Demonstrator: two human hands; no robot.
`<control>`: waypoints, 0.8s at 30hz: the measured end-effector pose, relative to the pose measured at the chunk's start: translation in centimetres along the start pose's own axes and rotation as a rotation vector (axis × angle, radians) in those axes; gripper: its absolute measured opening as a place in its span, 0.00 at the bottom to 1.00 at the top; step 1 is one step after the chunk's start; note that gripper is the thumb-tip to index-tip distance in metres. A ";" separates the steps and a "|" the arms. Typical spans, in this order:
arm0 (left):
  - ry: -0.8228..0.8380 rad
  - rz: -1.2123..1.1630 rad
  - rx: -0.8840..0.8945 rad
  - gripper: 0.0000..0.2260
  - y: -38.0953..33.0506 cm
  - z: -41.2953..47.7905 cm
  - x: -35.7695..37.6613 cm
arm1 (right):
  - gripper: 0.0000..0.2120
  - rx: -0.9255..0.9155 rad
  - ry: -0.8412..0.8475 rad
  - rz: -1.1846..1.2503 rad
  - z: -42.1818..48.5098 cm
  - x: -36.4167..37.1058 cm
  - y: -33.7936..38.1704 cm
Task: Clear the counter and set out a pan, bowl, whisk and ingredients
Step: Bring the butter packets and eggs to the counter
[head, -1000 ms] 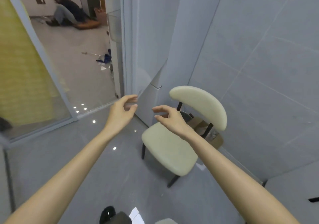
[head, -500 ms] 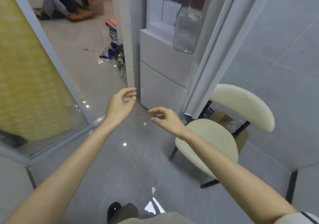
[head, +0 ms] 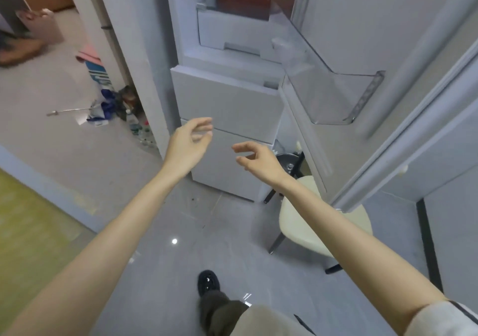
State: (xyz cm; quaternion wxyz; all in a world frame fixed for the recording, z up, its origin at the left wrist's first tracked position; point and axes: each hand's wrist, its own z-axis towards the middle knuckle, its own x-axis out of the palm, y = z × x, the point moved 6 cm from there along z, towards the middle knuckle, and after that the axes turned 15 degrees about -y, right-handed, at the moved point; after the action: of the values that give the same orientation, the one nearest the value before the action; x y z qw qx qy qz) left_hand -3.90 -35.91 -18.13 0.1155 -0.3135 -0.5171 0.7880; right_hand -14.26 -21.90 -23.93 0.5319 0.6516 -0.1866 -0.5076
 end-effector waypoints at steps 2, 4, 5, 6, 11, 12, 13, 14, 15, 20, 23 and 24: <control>0.039 -0.001 0.036 0.15 0.5 3.2 0.7 | 0.14 0.029 -0.045 0.022 2.4 1.3 0.1; 0.073 0.004 0.080 0.15 0.7 6.7 1.3 | 0.14 0.051 -0.088 0.032 5.0 2.4 0.1; 0.092 0.006 0.090 0.15 1.0 8.6 1.5 | 0.14 0.068 -0.107 0.024 6.2 2.9 0.1; 0.115 0.002 0.097 0.15 1.0 10.6 1.8 | 0.14 0.089 -0.130 0.018 7.7 3.3 0.2; 0.214 -0.058 0.139 0.15 1.1 17.3 3.6 | 0.16 0.118 -0.208 -0.020 12.7 4.5 1.5; 0.242 -0.074 0.154 0.15 1.1 18.4 4.0 | 0.15 0.122 -0.237 -0.031 13.6 4.4 1.9; 0.273 -0.097 0.167 0.15 0.8 19.7 4.5 | 0.15 0.131 -0.270 -0.037 14.4 4.2 2.4; 0.290 -0.121 0.178 0.15 0.5 20.3 4.9 | 0.15 0.136 -0.287 -0.040 14.8 3.9 2.6; 0.310 -0.143 0.194 0.15 -0.1 21.3 5.3 | 0.15 0.139 -0.310 -0.048 15.2 3.4 3.0; 0.458 -0.257 0.316 0.15 -4.1 25.4 7.1 | 0.16 0.151 -0.475 -0.104 16.1 0.8 5.5; 0.530 -0.330 0.367 0.14 -6.2 26.5 7.7 | 0.16 0.180 -0.577 -0.115 15.4 -0.5 7.4; 0.565 -0.364 0.379 0.14 -6.7 26.6 7.8 | 0.16 0.187 -0.611 -0.115 14.9 -0.7 8.2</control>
State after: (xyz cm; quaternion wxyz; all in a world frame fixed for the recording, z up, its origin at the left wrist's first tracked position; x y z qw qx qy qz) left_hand -27.25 -48.77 -7.92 0.4472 -0.3946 -0.3574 0.7188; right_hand -24.91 -31.83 -15.19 0.3593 0.5248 -0.3463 -0.6896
